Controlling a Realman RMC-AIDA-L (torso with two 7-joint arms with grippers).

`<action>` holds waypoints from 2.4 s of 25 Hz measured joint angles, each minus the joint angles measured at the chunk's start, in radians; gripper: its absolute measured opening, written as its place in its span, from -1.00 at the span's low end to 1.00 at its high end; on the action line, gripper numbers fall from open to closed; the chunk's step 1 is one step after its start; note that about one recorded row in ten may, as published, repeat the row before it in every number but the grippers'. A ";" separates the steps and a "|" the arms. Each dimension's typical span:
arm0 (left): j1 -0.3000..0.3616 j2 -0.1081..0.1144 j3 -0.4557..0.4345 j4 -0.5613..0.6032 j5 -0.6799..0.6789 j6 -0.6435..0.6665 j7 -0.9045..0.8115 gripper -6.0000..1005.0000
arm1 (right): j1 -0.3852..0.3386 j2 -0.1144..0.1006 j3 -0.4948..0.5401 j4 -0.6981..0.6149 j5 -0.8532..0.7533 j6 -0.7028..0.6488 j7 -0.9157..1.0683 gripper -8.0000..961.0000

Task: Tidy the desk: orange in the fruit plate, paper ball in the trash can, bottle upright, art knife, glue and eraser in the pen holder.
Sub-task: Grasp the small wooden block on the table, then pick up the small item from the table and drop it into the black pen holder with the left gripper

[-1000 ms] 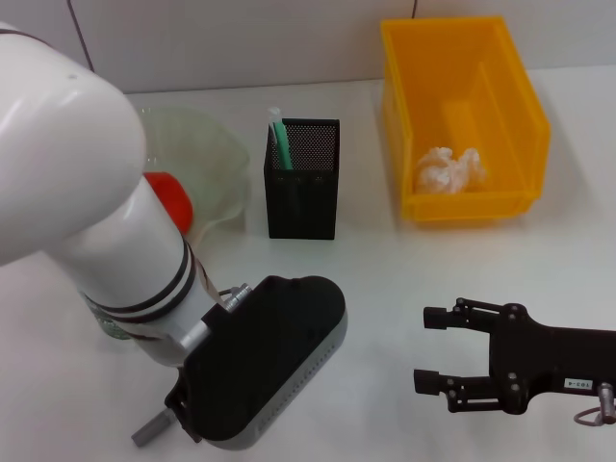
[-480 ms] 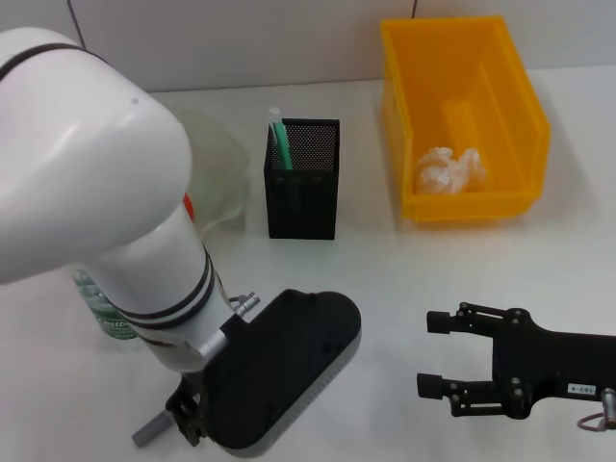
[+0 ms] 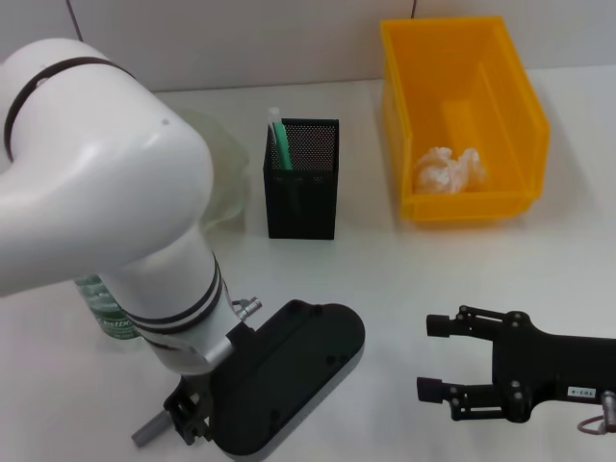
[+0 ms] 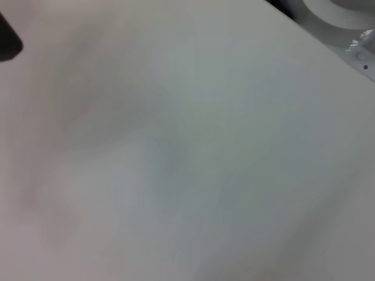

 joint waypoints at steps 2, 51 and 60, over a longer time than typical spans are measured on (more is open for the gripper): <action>-0.001 0.000 0.003 -0.001 0.000 -0.004 0.000 0.42 | -0.001 0.000 -0.001 0.000 0.000 0.000 0.000 0.75; -0.028 0.000 0.101 -0.020 0.025 -0.031 -0.022 -0.16 | 0.015 0.000 0.006 0.000 -0.025 0.015 0.002 0.75; -0.005 0.000 0.041 0.076 0.004 -0.023 -0.020 -0.19 | 0.007 -0.003 0.007 0.000 -0.021 0.015 0.002 0.75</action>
